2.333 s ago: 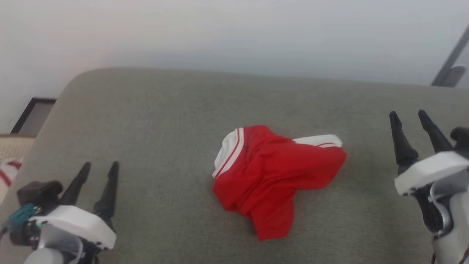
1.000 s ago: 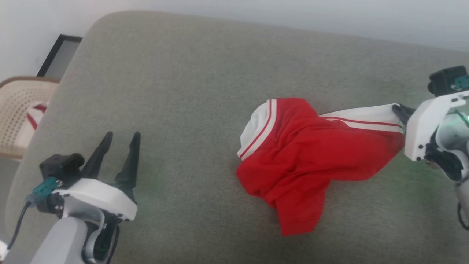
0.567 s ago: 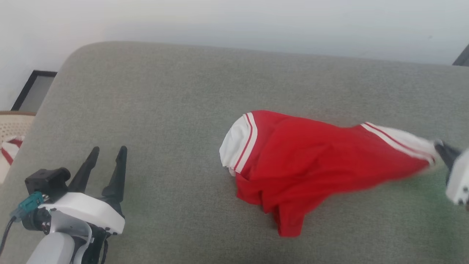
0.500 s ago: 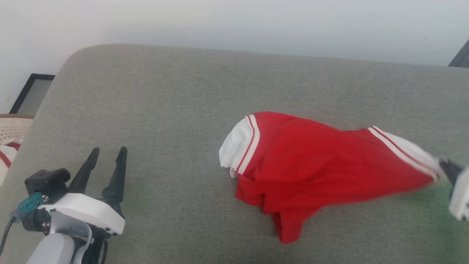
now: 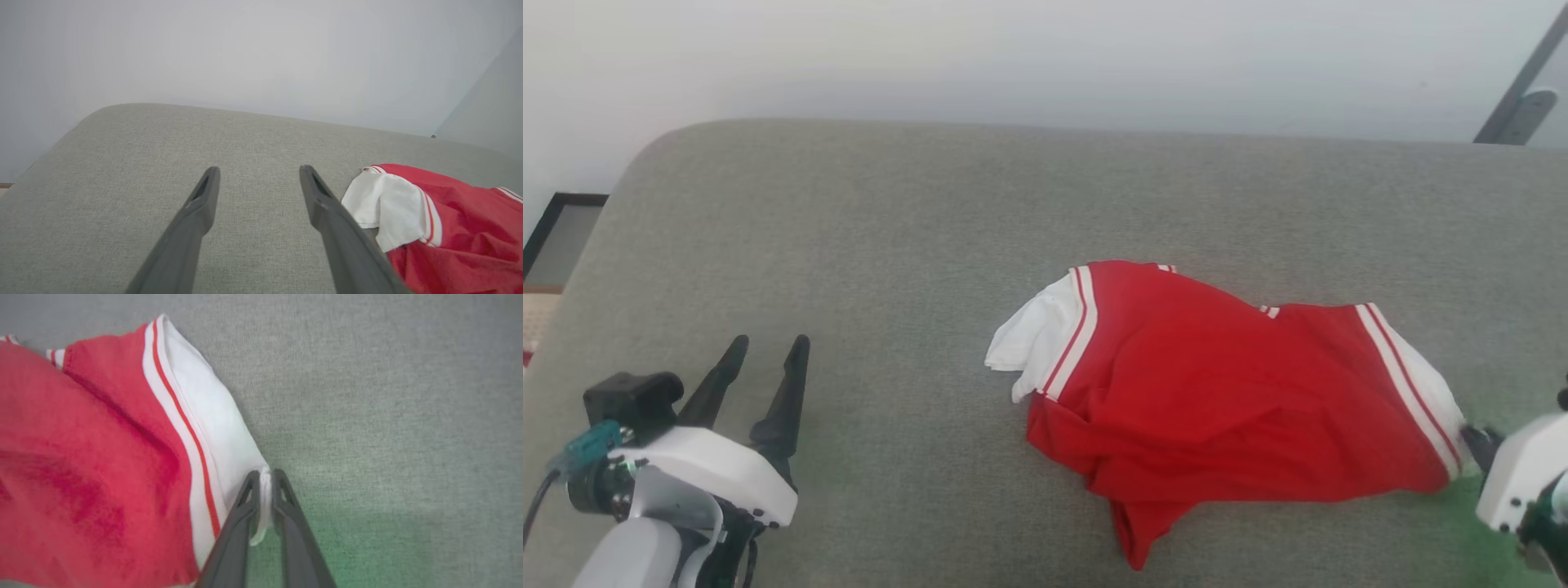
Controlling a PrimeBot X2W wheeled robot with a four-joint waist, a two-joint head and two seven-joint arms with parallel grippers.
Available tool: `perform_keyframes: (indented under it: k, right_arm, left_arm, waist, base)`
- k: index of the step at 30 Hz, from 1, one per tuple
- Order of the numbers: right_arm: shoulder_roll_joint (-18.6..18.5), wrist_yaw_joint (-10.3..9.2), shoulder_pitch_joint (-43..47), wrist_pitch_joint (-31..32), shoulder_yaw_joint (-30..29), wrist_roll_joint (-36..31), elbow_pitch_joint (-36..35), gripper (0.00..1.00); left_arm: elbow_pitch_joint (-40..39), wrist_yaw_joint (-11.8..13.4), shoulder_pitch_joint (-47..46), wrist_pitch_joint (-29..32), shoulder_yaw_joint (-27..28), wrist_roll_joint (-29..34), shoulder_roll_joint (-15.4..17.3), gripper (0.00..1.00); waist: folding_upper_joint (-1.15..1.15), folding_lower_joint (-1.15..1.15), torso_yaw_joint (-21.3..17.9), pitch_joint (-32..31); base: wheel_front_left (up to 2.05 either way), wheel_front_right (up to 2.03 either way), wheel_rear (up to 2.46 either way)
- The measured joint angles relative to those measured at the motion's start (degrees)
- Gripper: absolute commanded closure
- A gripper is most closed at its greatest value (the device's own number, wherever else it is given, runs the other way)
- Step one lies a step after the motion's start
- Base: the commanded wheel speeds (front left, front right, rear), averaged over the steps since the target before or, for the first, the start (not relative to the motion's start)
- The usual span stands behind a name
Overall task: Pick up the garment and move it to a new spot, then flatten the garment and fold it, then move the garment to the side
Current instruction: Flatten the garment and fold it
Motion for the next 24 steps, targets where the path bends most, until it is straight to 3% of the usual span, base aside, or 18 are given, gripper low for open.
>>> perform_keyframes:
  k: [11,24]
  right_arm:
    - [0.8,0.00,-3.9,-6.1,1.3,-0.3,-6.3,0.00]
    - [7.5,-0.01,-5.7,-20.7,-0.8,-4.8,-18.4,0.00]
  left_arm:
    - [-1.8,-2.8,-8.0,13.9,-3.7,-2.8,3.5,0.00]
    - [4.0,-4.5,-20.8,37.0,-12.1,-6.7,3.8,0.00]
  waist:
    - [0.00,0.00,-4.0,-1.0]
    - [0.00,0.00,-11.0,0.9]
  base:
    - [0.00,0.00,0.00]
    - [0.00,0.00,0.00]
